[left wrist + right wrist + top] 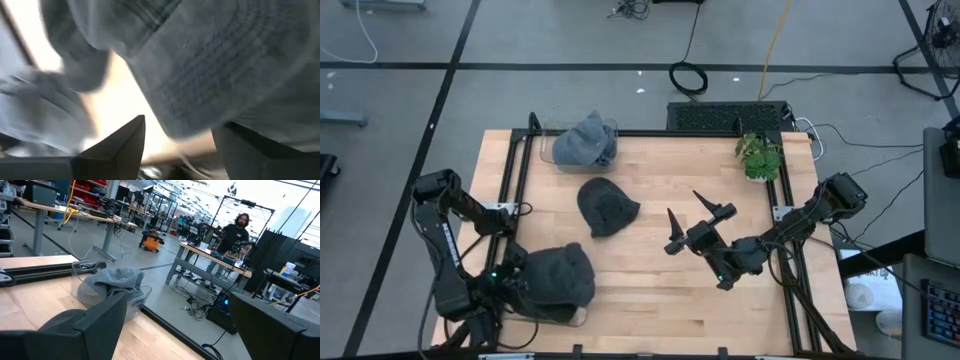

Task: Pick & Place hat
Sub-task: Put the bottom black cap into the bottom transparent bin

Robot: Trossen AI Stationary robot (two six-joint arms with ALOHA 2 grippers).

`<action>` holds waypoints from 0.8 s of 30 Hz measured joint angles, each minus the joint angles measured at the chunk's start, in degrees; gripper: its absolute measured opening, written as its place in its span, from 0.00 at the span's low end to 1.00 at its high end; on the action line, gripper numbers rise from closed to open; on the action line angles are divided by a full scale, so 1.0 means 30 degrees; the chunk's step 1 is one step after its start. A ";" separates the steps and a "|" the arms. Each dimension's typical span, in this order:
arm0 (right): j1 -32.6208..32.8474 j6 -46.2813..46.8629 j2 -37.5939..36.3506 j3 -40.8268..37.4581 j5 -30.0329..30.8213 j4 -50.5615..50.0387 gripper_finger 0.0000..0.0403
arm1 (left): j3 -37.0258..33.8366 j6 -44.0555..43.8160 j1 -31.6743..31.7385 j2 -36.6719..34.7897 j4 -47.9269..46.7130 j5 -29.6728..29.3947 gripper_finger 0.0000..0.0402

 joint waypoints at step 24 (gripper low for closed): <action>-0.0141 -0.0012 0.0000 0.0000 -0.0015 -0.0256 0.83 | 0.3048 -0.9244 0.6529 -0.0036 0.0188 -0.5527 0.51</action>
